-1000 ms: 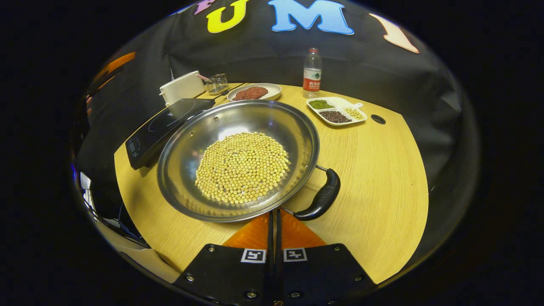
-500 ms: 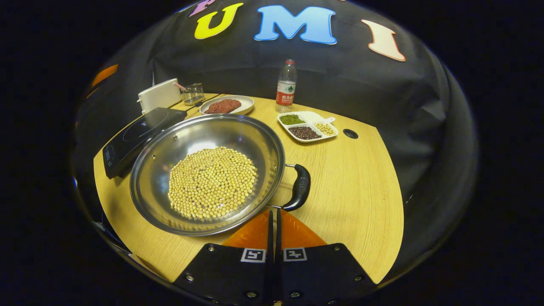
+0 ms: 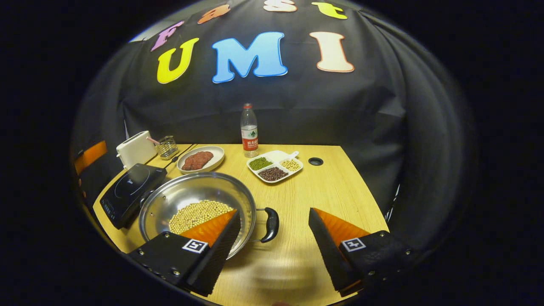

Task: First push the handle of the pot to place it horizontally, then grasp the pot with both hands and set it on the induction cooktop.

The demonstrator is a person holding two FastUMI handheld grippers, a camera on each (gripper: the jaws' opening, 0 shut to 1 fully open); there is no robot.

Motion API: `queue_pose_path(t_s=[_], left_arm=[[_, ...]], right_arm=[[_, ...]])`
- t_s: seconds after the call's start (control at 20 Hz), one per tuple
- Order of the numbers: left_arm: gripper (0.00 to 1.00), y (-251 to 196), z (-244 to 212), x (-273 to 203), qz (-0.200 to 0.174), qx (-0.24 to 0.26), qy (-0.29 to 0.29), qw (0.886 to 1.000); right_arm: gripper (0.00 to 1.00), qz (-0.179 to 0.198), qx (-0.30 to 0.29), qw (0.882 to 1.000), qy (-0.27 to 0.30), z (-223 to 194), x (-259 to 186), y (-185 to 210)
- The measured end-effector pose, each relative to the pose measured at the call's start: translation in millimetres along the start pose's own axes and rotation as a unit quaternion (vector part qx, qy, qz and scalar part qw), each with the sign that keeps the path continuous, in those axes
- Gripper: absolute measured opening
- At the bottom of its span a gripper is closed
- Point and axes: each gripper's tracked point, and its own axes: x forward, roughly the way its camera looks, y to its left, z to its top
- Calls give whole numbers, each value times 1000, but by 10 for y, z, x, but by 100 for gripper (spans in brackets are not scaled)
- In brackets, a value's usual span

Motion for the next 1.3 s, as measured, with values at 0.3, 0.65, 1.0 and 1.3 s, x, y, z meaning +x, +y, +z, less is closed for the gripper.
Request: queue_pose_path(t_s=[0.3,0.65,1.0,1.3], left_arm=[[97,-245,-601,325,-36,-6,70,997],[98,-480,-1227,595,-58,-9,149,987],[99,-576,-1722,758,-55,-17,212,975],[94,-590,-1886,774,-48,-26,234,971]], right_arm=[[98,-9,10,1000,3,-3,133,2],[99,-11,18,999,39,-215,373,-36],[99,3,35,995,89,-462,622,24],[79,33,51,991,116,-574,703,185]])
